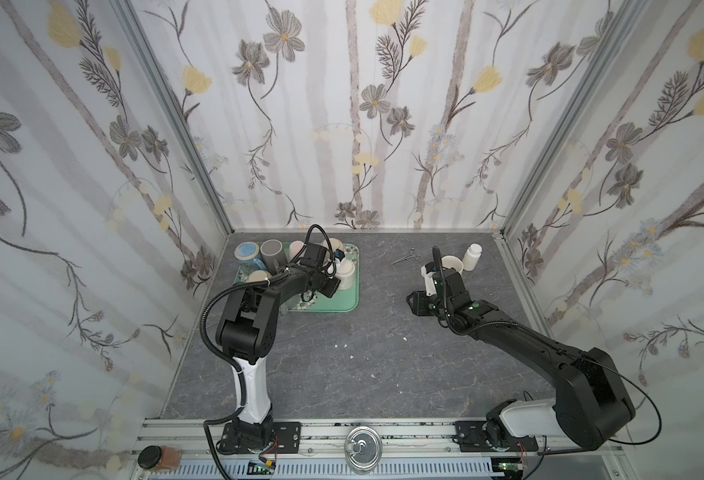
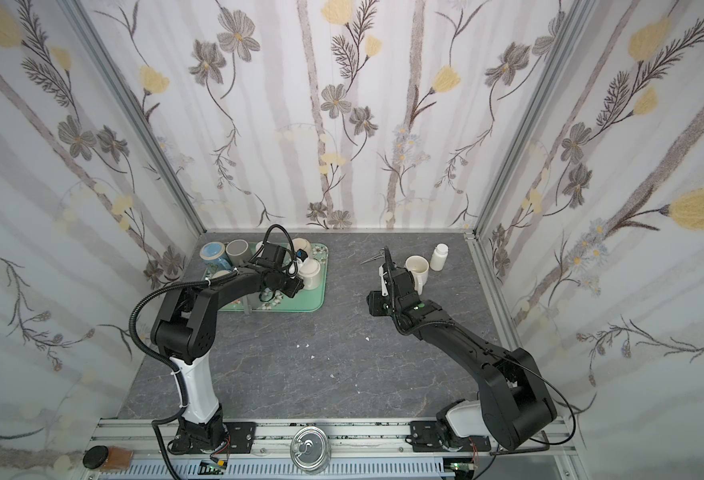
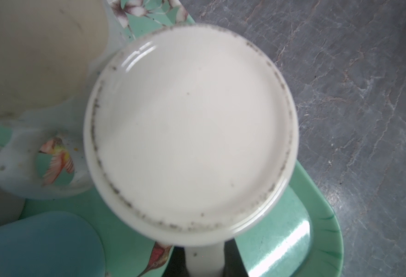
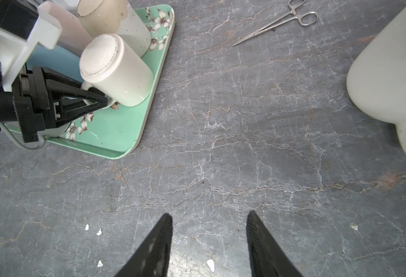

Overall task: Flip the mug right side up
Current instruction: 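Grasp the upside-down red-lined white mug's handle with the left gripper while the right withdraws, then lift the red-lined mug with the left gripper while the right gripper moves toward it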

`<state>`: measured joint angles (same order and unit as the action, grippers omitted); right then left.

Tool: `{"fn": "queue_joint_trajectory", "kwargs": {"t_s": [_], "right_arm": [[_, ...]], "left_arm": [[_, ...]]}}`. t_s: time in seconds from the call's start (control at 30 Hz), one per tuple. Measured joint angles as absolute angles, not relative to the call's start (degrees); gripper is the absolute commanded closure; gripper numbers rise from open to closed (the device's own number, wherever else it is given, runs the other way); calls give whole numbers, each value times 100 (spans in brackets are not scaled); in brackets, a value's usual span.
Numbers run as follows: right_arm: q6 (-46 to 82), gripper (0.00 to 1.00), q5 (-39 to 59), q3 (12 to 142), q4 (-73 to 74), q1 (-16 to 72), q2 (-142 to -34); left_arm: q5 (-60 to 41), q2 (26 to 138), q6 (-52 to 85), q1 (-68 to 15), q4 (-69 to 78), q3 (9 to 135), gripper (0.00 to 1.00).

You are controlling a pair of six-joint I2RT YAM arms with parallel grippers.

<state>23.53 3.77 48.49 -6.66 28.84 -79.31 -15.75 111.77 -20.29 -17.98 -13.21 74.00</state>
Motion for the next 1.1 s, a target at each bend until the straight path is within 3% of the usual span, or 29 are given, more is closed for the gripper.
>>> {"fn": "queue_joint_trajectory", "kwargs": {"t_s": [0.5, 0.63, 0.8, 1.1], "right_arm": [[2751, 51, 867, 4821, -189, 3085, -8337], [2899, 51, 1022, 4836, -67, 3295, -8613], [2998, 51, 1144, 5046, -67, 3487, -8884], [3103, 51, 1210, 5194, -25, 3671, -9032]], "left_arm": [[-1129, 10414, -1273, -2058, -1208, 6525, 98], [-1035, 10300, -843, -2169, -1013, 6261, 85], [-843, 10228, -373, -2165, -849, 6222, 60], [-679, 10127, 23, -2171, -880, 6497, 59]]}}
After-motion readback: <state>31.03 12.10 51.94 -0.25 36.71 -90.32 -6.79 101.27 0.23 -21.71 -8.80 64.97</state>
